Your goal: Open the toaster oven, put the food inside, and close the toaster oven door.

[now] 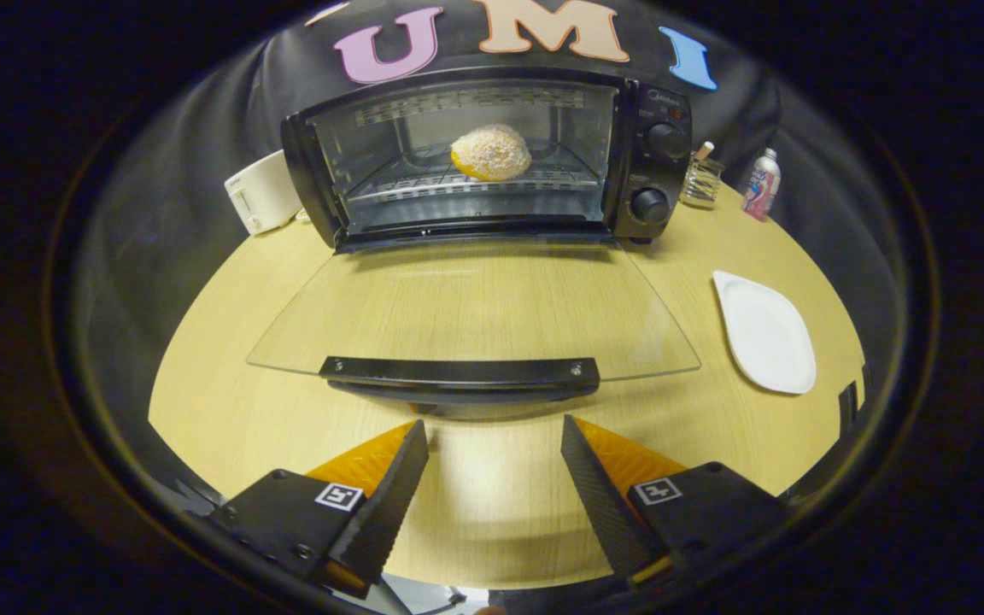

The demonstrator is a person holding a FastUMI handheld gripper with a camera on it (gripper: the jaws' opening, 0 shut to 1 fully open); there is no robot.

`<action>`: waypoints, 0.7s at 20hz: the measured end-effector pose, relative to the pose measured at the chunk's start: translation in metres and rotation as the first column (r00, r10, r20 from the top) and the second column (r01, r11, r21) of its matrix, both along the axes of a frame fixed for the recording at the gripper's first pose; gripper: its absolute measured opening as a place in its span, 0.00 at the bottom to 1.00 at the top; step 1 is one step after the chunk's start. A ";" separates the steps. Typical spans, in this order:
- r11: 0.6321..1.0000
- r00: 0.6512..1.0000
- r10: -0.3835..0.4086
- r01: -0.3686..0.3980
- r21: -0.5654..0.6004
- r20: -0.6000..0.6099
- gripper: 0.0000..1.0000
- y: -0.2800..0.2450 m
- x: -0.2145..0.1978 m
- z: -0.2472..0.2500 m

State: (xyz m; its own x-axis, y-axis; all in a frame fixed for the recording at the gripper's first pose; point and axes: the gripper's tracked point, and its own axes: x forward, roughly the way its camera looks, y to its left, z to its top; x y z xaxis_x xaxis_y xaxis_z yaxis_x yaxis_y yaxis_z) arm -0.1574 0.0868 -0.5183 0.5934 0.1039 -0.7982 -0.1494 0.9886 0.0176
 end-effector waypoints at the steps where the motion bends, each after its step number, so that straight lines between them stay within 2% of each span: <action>1: 1.000 1.000 -0.001 0.002 0.002 -0.004 0.98 0.001 0.000 -0.001; 8: 1.000 0.998 0.013 -0.013 0.014 0.065 0.98 0.004 0.007 0.028; 14: 0.999 0.984 0.017 -0.024 0.038 0.176 0.98 0.015 0.041 0.071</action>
